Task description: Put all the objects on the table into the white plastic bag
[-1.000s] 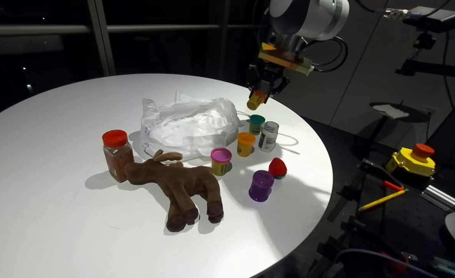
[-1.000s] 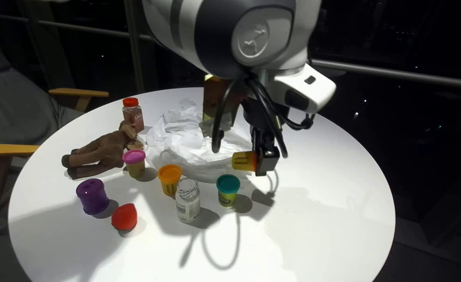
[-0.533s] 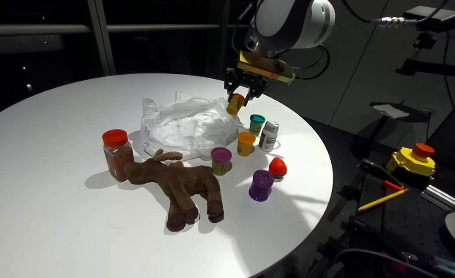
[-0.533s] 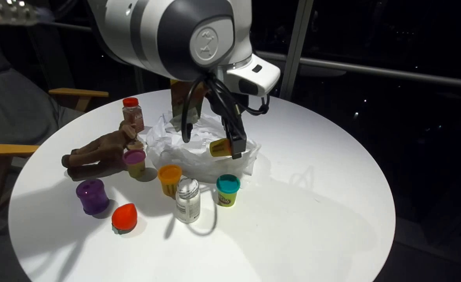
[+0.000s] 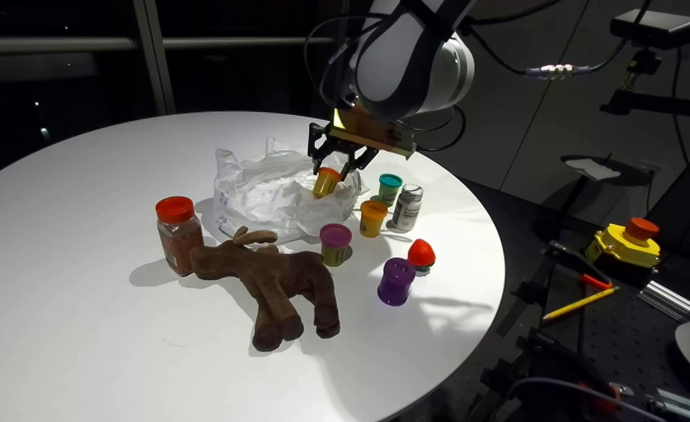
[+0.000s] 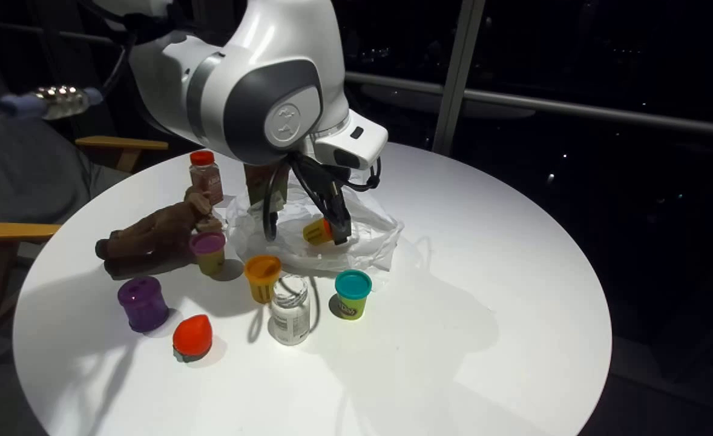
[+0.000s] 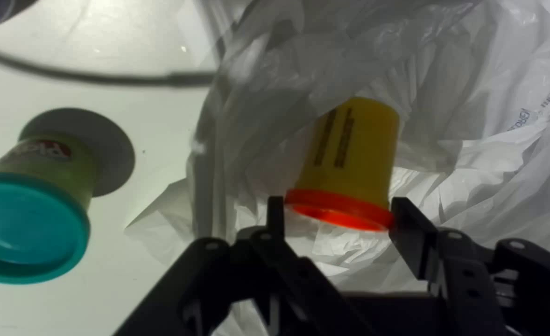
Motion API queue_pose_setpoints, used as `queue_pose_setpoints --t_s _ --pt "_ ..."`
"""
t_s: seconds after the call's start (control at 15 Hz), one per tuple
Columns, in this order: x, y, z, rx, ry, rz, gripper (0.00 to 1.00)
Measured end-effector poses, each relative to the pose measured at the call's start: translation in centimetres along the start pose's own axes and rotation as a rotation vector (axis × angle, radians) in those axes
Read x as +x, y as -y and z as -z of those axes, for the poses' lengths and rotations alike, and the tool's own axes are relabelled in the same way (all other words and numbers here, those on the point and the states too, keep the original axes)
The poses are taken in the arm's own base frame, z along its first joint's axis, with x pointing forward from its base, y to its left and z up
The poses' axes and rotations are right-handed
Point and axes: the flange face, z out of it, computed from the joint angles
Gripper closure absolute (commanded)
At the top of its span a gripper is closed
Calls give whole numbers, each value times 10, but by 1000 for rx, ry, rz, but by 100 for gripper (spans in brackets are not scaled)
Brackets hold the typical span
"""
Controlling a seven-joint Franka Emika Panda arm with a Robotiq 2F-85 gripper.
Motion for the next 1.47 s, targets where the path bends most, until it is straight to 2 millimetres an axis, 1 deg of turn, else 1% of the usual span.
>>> queue_pose_setpoints --t_s 0.07,0.13,0.33,0.47,0.6,0.73,0.87,1.07,1.47 --pt "0 2 -1 2 -2 9 2" --pt "1 4 0 2 -5 18 0" --pt "9 -1 10 -61 6 35 0" --pt "19 -5 27 -152 28 49 0" --pt "24 -10 46 -266 63 62 1" --pt "26 -15 63 -371 96 80 0" --pt "25 -20 72 -445 145 107 0" --pt "22 -31 71 -474 215 135 0" --pt "34 -69 59 -397 303 200 0"
